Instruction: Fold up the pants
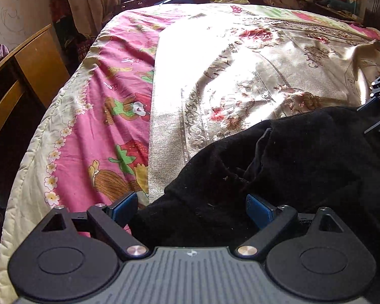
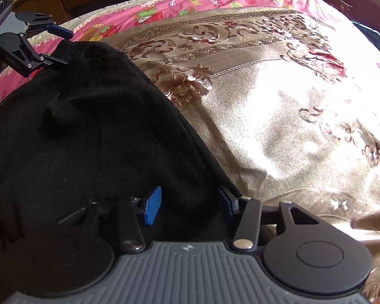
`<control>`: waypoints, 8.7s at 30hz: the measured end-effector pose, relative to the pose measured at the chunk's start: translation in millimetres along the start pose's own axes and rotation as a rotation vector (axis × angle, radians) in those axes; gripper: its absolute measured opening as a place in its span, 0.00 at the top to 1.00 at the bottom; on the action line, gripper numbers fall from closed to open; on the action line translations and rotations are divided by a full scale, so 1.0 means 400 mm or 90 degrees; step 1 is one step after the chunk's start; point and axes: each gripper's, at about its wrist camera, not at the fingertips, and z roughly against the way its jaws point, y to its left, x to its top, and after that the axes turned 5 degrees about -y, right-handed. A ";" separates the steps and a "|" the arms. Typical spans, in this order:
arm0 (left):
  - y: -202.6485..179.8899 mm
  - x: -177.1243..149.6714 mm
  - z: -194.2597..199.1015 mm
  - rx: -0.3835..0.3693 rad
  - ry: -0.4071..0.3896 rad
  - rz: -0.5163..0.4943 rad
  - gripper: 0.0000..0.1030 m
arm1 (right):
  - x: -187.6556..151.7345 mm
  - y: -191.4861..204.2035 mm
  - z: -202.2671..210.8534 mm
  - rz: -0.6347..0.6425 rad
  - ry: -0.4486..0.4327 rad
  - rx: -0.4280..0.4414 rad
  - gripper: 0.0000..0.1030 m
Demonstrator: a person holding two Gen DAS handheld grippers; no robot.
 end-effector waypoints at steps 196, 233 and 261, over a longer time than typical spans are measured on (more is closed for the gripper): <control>-0.937 -0.438 0.461 -0.086 -0.138 -0.209 0.69 | -1.047 0.031 0.536 -0.908 -0.471 -0.199 0.92; -1.180 -0.505 0.554 -0.185 -0.158 -0.391 0.56 | -1.326 0.322 0.848 -0.924 -0.627 -0.252 0.95; -1.180 -0.566 0.572 -0.207 -0.148 -0.422 0.54 | -1.422 0.374 0.854 -1.013 -0.449 -0.386 0.82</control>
